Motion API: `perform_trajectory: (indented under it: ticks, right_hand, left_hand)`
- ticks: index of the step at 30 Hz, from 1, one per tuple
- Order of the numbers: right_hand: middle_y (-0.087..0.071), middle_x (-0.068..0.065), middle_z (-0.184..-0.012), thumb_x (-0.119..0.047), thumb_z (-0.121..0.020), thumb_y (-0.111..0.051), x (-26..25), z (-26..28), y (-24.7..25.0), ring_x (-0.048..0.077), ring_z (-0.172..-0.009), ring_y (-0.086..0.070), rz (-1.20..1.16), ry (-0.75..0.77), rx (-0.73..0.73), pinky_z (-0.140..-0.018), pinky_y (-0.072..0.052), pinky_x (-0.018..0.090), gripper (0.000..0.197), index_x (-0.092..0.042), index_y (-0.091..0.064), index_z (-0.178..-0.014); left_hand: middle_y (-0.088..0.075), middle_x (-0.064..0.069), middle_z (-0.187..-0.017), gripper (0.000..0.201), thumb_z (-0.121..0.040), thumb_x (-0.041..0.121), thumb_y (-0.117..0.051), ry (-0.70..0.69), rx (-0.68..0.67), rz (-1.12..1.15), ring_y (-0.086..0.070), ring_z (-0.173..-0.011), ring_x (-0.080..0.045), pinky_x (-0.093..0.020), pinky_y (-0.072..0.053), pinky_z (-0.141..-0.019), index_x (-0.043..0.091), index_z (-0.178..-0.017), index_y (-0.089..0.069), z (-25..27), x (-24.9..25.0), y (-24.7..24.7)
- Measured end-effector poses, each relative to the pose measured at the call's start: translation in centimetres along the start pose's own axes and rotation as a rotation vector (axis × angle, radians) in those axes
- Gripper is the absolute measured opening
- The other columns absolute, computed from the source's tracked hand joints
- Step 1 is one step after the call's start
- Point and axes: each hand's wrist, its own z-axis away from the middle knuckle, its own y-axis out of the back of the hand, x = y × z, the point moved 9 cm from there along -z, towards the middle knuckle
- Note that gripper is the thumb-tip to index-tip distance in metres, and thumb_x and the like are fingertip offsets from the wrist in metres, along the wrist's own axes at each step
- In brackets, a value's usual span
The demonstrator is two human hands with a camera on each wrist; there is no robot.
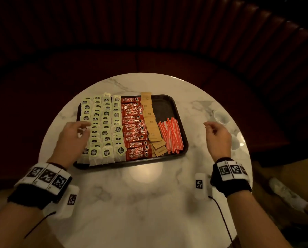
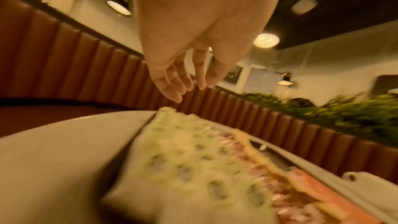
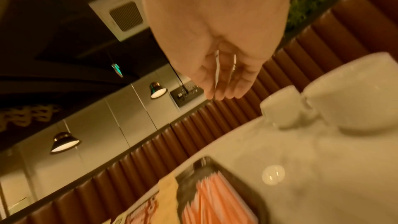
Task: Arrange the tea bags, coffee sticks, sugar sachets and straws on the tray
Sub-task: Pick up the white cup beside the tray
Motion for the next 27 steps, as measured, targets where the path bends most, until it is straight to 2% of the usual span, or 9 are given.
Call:
perform_trajectory:
  ticks: [2,5,8,10,13,17,22,24,27]
  right_hand:
    - [-0.069,0.002,-0.101,-0.013,-0.098,-0.05,-0.3,-0.7,2.0,0.013,-0.088,-0.059,0.032,0.002,0.009,-0.082,-0.048,0.028,0.025,-0.012,-0.07,-0.112]
    - [-0.067,0.006,-0.097,-0.012,-0.098,-0.05,0.9,-2.1,4.3,0.016,-0.087,-0.058,0.072,-0.051,-0.025,-0.077,-0.041,0.022,0.026,-0.012,-0.071,-0.112]
    - [-0.069,0.01,-0.109,-0.014,-0.096,-0.051,3.7,-4.1,5.6,0.021,-0.101,-0.06,0.104,-0.102,-0.066,-0.085,-0.042,0.027,0.025,-0.014,-0.072,-0.111]
    - [-0.068,0.009,-0.113,-0.015,-0.096,-0.052,5.9,-5.6,6.0,0.024,-0.109,-0.059,0.126,-0.15,-0.103,-0.087,-0.041,0.027,0.025,-0.016,-0.071,-0.112]
    - [-0.065,0.012,-0.118,-0.015,-0.097,-0.054,8.5,-8.0,5.7,0.03,-0.115,-0.057,0.17,-0.197,-0.193,-0.093,-0.041,0.033,0.027,-0.014,-0.066,-0.121]
    - [-0.061,0.012,-0.128,-0.018,-0.099,-0.053,11.1,-11.2,4.9,0.03,-0.12,-0.054,0.175,-0.234,-0.286,-0.093,-0.038,0.03,0.035,-0.013,-0.056,-0.133]
    - [-0.052,0.01,-0.143,-0.022,-0.101,-0.049,12.9,-15.1,3.1,0.028,-0.131,-0.048,0.149,-0.227,-0.417,-0.108,-0.035,0.034,0.04,-0.017,-0.05,-0.142]
    - [-0.052,0.011,-0.144,-0.025,-0.1,-0.049,13.5,-16.5,2.0,0.028,-0.131,-0.049,0.14,-0.215,-0.486,-0.112,-0.037,0.04,0.042,-0.02,-0.05,-0.142]
    - [-0.056,0.011,-0.139,-0.033,-0.096,-0.051,15.1,-18.7,0.2,0.028,-0.126,-0.056,0.123,-0.215,-0.581,-0.11,-0.042,0.047,0.047,-0.021,-0.052,-0.141]
  left_hand:
    - [-0.051,-0.002,-0.121,0.022,-0.099,0.015,-0.051,-0.087,-0.069,0.074,-0.05,-0.101,-0.01,-0.015,-0.04,-0.072,0.014,-0.117,-0.062,0.4,4.3,-2.1]
    - [-0.053,0.006,-0.115,0.019,-0.099,0.017,-0.05,-0.181,-0.229,0.145,-0.051,-0.098,-0.003,-0.014,-0.04,-0.074,0.018,-0.112,-0.062,1.8,9.4,-6.7]
    - [-0.059,0.01,-0.107,0.018,-0.099,0.019,-0.05,-0.247,-0.402,0.193,-0.054,-0.098,-0.001,-0.015,-0.043,-0.081,0.021,-0.11,-0.064,3.8,13.4,-12.4]
    - [-0.062,0.01,-0.103,0.018,-0.099,0.019,-0.051,-0.265,-0.489,0.198,-0.057,-0.094,-0.002,-0.016,-0.046,-0.081,0.02,-0.11,-0.066,5.0,15.6,-16.6]
    - [-0.067,0.0,-0.101,0.021,-0.097,0.012,-0.052,-0.23,-0.569,0.216,-0.061,-0.092,-0.015,-0.025,-0.047,-0.084,0.012,-0.111,-0.068,5.8,18.1,-22.8]
    - [-0.069,-0.008,-0.109,0.025,-0.097,0.012,-0.052,-0.127,-0.61,0.279,-0.064,-0.1,-0.021,-0.028,-0.048,-0.09,0.009,-0.118,-0.064,5.4,21.0,-29.8]
    - [-0.058,-0.013,-0.132,0.037,-0.1,0.014,-0.047,0.007,-0.581,0.367,-0.055,-0.121,-0.027,-0.029,-0.039,-0.099,0.005,-0.135,-0.052,2.8,24.5,-35.4]
    - [-0.06,-0.016,-0.129,0.034,-0.099,0.014,-0.046,0.019,-0.57,0.365,-0.056,-0.118,-0.029,-0.031,-0.041,-0.095,0.005,-0.131,-0.054,1.4,25.6,-36.9]
    - [-0.065,-0.016,-0.115,0.025,-0.099,0.017,-0.045,0.025,-0.593,0.337,-0.061,-0.103,-0.031,-0.034,-0.045,-0.085,0.01,-0.119,-0.057,-0.1,26.4,-39.0]
